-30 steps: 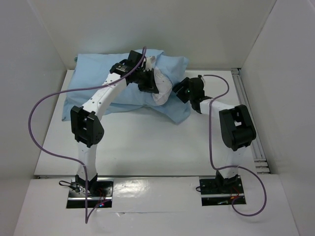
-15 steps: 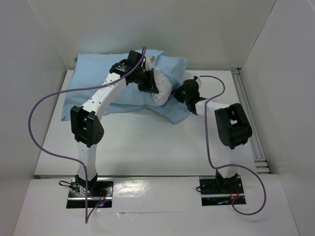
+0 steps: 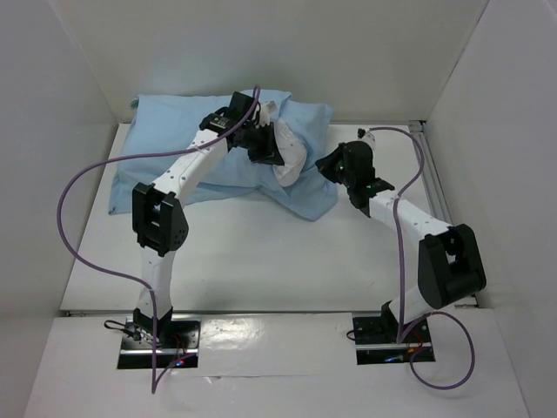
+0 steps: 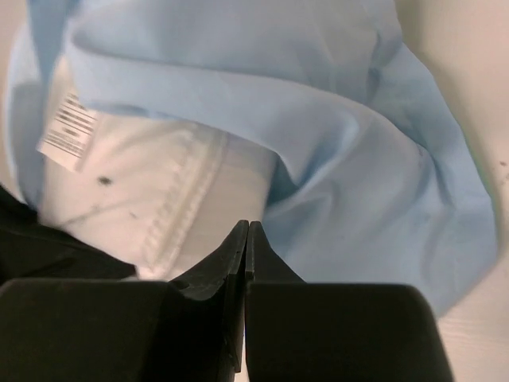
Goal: Put the pillow into the pillowcase
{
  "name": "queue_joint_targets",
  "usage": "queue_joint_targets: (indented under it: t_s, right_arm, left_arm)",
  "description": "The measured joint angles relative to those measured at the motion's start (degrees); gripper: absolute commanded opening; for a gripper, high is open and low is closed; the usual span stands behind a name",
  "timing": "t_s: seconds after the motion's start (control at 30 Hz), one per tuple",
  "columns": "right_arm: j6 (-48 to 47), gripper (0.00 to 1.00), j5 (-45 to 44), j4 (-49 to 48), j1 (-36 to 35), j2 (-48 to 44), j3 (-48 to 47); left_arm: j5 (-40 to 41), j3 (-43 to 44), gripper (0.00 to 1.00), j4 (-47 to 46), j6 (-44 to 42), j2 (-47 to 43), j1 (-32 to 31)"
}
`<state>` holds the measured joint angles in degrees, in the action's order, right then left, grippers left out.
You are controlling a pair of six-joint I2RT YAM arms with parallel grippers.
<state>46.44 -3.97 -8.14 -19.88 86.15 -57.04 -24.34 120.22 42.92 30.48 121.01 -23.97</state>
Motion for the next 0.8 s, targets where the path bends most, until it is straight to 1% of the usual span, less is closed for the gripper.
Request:
queue_joint_targets:
  t_s: [0.07,0.1,0.13,0.17,0.2,0.37,0.57,0.67,0.77,0.8]
  right_arm:
    - [-0.55,0.01,0.02,1.49,-0.02,-0.15,0.39]
    - [-0.79,0.20,0.13,2.54,-0.02,-0.04,0.39]
    - [-0.70,0.51,0.20,3.23,-0.02,0.15,0.37]
    - [-0.61,0.59,0.35,4.00,-0.02,0.57,0.20]
    - [-0.87,0.62,0.68,4.83,-0.04,1.40,-0.31]
    - [0.66,0.62,1.40,5.81,-0.13,6.10,-1.86]
    - [3.02,0.62,1.55,5.62,-0.13,12.76,-6.80]
    - [4.31,0.70,1.57,5.44,-0.11,14.62,-8.02]
    - [5.42,0.71,1.53,4.98,0.20,16.63,-9.07]
    - [5.81,0.69,1.49,4.74,0.24,17.25,-9.25]
  left_arm:
    - [0.00,0.00,0.00,-0.28,0.00,0.00,0.00]
    - [0.00,0.00,0.00,-0.44,0.00,0.00,0.00]
    - [-0.02,0.00,0.00,-0.57,0.00,0.00,0.00]
    - [-0.02,0.00,0.00,-0.59,0.00,0.00,0.02]
    - [-0.04,0.00,0.00,-0.59,0.02,0.00,0.02]
    - [-0.11,0.00,0.00,-0.66,0.00,0.00,0.04]
    - [-0.17,0.00,0.00,-0.76,0.00,0.00,0.07]
    - [-0.20,0.00,0.00,-0.76,-0.02,0.00,0.07]
    - [-0.20,0.00,0.00,-0.90,-0.07,0.00,0.11]
    - [-0.20,-0.02,0.00,-0.94,-0.07,0.00,0.11]
